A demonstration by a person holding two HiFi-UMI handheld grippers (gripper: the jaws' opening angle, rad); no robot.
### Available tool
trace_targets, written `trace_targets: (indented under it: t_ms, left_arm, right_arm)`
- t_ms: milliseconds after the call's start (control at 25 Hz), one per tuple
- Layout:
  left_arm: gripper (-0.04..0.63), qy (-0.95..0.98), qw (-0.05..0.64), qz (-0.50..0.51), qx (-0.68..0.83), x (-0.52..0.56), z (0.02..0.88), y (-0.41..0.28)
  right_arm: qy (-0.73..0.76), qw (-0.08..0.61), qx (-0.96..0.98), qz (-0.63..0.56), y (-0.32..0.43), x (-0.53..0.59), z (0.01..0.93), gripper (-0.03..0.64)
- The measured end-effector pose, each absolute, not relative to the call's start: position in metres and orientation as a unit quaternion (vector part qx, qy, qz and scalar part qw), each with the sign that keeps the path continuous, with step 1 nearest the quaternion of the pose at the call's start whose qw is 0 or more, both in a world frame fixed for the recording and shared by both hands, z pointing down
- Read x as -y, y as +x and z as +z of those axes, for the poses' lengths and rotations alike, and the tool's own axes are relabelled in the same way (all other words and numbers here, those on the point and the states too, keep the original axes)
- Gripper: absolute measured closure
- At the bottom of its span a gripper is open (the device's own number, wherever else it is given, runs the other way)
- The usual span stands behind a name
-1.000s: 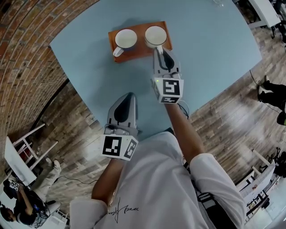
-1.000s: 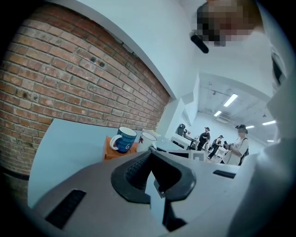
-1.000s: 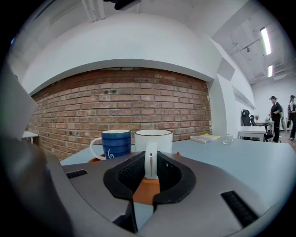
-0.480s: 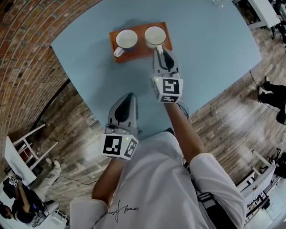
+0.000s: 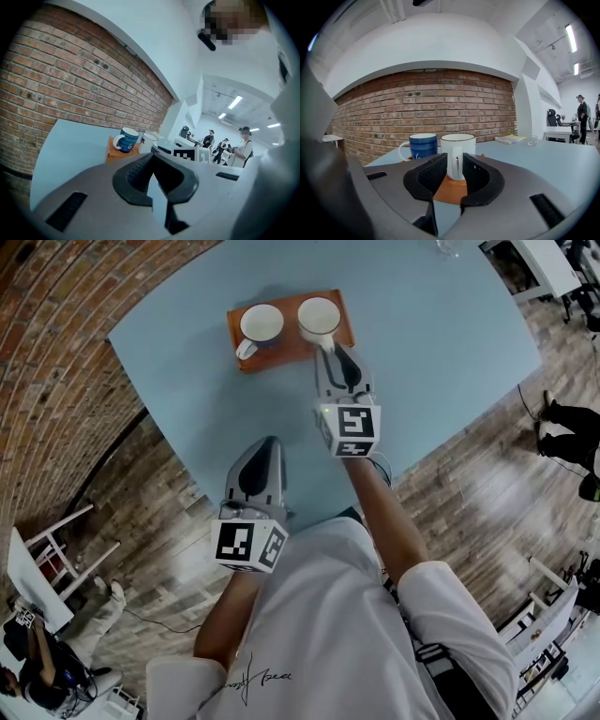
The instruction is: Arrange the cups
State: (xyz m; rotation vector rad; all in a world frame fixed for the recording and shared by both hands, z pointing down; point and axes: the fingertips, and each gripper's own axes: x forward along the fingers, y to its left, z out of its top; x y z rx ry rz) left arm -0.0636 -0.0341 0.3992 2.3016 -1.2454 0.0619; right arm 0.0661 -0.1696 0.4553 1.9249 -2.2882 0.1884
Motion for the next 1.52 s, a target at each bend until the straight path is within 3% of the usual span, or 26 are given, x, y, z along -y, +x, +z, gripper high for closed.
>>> trace_targets:
  t_ms: [480, 920, 1320, 1520]
  left_arm:
    - [0.588, 0.849, 0.240, 0.005, 0.470, 0.020, 0.392, -0.068]
    - [0.588, 0.838, 0.241, -0.030, 0.489, 0.013, 0.379, -0.074]
    - [0.588, 0.844, 0.205, -0.050, 0.492, 0.036, 0.367, -0.069]
    - [0.588, 0.853, 0.155, -0.012, 0.499, 0.056, 0.373, -0.072]
  right_arm:
    - [0.631, 0.078, 0.771, 0.044, 0.063, 0.141, 0.420, 0.534]
    - [0.578, 0.105, 0.809, 0.013, 0.037, 0.108, 0.378, 0.580]
    - [0.492, 0.070, 0.866, 0.054, 0.016, 0.072, 0.348, 0.595]
    - [0.463, 0.068, 0.882, 0.059, 0.015, 0.068, 0.344, 0.595]
